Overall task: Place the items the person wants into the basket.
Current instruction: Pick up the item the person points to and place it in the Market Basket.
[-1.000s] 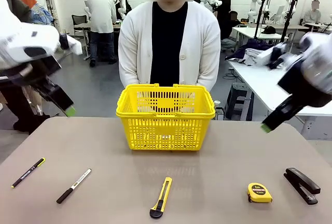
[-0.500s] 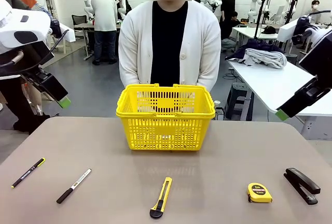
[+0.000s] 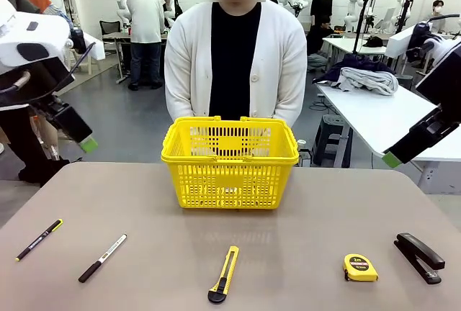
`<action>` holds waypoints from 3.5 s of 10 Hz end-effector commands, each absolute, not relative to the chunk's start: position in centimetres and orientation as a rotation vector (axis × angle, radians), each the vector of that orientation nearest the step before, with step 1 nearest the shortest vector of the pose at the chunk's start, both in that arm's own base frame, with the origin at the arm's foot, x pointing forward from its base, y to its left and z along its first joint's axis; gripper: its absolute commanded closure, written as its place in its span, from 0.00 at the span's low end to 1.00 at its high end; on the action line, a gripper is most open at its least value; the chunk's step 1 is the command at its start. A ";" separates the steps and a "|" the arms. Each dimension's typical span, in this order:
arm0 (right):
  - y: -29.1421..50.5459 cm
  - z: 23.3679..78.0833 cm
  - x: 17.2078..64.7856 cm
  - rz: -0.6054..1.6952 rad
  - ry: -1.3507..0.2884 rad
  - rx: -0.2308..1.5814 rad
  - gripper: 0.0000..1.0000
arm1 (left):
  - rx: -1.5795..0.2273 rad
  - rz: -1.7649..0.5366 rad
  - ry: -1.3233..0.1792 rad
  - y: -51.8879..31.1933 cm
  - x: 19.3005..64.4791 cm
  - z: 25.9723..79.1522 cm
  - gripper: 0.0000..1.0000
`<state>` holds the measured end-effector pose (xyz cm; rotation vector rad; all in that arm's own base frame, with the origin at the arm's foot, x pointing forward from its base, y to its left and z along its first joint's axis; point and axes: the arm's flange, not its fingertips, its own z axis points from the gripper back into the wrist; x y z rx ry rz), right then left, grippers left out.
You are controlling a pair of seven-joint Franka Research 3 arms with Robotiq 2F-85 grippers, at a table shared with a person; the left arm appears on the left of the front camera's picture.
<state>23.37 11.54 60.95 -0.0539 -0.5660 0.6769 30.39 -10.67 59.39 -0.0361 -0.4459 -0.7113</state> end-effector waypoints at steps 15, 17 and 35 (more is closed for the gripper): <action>-19.8 56.2 21.9 0.568 -0.878 0.780 0.00 | -0.605 -0.799 -0.925 16.9 23.7 60.1 0.00; -19.6 57.4 21.2 0.587 -0.874 0.730 0.00 | -0.566 -0.783 -0.884 15.5 23.8 60.3 0.00; -19.8 57.7 21.1 0.566 -0.876 0.736 0.00 | -0.575 -0.811 -0.886 15.9 24.0 60.4 0.00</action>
